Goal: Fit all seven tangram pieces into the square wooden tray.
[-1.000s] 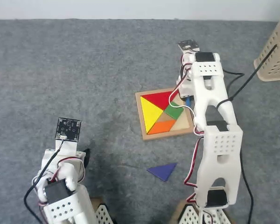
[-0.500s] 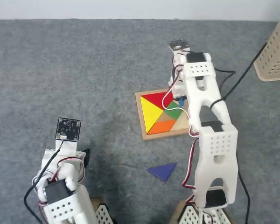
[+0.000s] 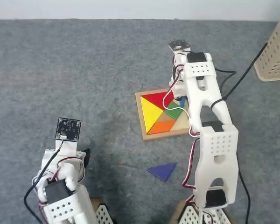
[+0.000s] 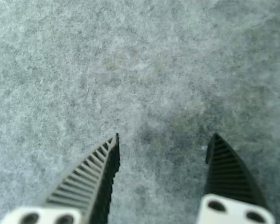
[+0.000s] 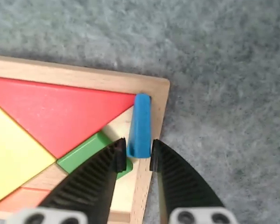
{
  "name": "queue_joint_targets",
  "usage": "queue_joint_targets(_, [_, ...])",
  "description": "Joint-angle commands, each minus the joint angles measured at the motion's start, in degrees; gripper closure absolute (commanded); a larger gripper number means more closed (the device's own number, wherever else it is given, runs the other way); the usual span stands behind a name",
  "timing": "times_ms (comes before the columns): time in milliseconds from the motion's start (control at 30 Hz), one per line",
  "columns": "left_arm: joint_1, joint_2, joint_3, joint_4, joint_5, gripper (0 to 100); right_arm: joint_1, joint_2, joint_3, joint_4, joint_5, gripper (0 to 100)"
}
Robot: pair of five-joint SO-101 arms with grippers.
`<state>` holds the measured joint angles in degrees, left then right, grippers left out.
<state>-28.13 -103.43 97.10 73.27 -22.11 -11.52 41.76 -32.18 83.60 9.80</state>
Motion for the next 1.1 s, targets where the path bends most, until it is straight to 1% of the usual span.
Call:
queue_joint_targets(0, [-0.26, -0.88, -0.48, 0.26, -0.62, 72, -2.33, -6.37, -3.08, 0.84, 0.35, 90.6])
queue_joint_targets(167, [-0.26, -0.88, -0.48, 0.26, -0.62, 72, -6.73, -6.81, -3.08, 0.92, 0.35, 90.7])
queue_joint_targets(267, [-0.26, -0.88, -0.48, 0.26, -0.62, 72, -7.60, -6.73, -2.99, 1.01, 0.44, 90.7])
queue_joint_targets(633, [-0.26, -0.88, -0.48, 0.26, -0.62, 72, -5.32, -6.29, -2.73, 1.01, 0.79, 90.5])
queue_joint_targets(867, [-0.26, -0.88, -0.48, 0.26, -0.62, 72, -4.70, -2.15, -3.08, -0.13, 0.79, 90.5])
queue_joint_targets(1067, [-0.26, -0.88, -0.48, 0.26, -0.62, 72, -2.33, -0.75, -3.08, -1.54, 0.62, 90.7])
